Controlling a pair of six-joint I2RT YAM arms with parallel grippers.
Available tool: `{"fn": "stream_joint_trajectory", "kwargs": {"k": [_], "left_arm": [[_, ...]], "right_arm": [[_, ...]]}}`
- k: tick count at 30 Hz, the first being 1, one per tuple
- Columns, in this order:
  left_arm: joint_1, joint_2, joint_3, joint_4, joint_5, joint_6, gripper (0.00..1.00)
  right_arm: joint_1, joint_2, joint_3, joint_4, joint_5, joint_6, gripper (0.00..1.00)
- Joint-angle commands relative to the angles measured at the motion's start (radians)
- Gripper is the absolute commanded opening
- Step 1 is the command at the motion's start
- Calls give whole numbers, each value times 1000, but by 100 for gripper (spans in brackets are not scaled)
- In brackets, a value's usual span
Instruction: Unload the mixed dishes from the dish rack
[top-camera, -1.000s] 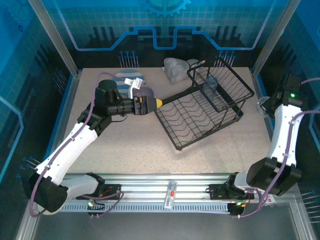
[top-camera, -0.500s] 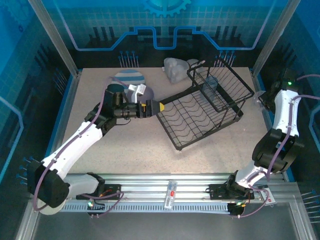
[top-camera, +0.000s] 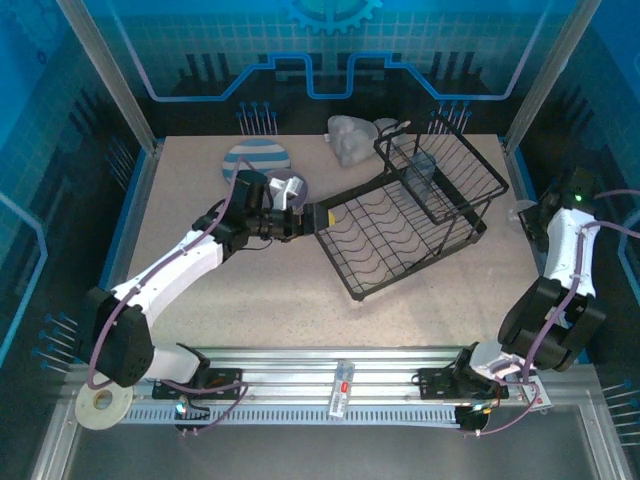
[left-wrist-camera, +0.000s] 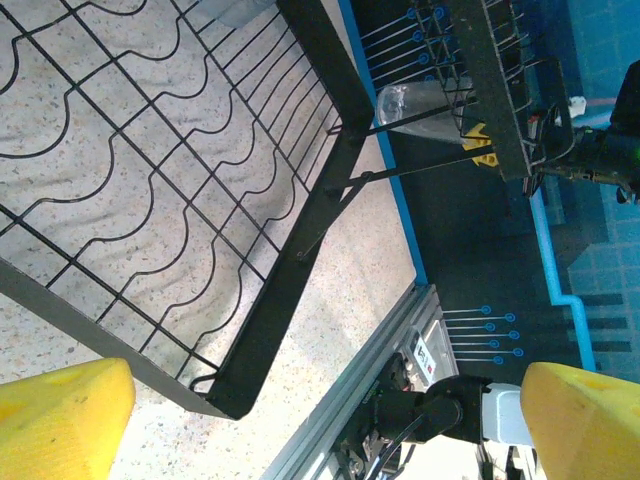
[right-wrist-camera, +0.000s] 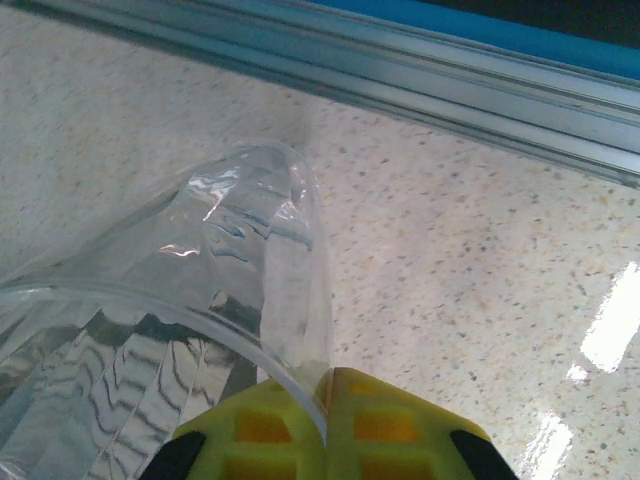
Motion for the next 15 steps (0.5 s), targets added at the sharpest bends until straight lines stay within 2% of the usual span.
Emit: {"fn": "stream_joint_trajectory", "kwargs": {"k": [1, 7, 12, 15], "left_arm": [[-6, 16, 39, 3, 34, 28, 99], [-12, 59, 71, 0, 36, 11, 99], [-31, 103, 105, -7, 25, 8, 99], [-43, 123, 115, -12, 14, 6, 99]], "right_arm": [[-22, -17, -33, 62, -35, 44, 0], [-17, 63, -47, 139, -86, 109, 0], [26, 152, 17, 135, -60, 160, 0], [50, 215, 92, 75, -18, 171, 0]]}}
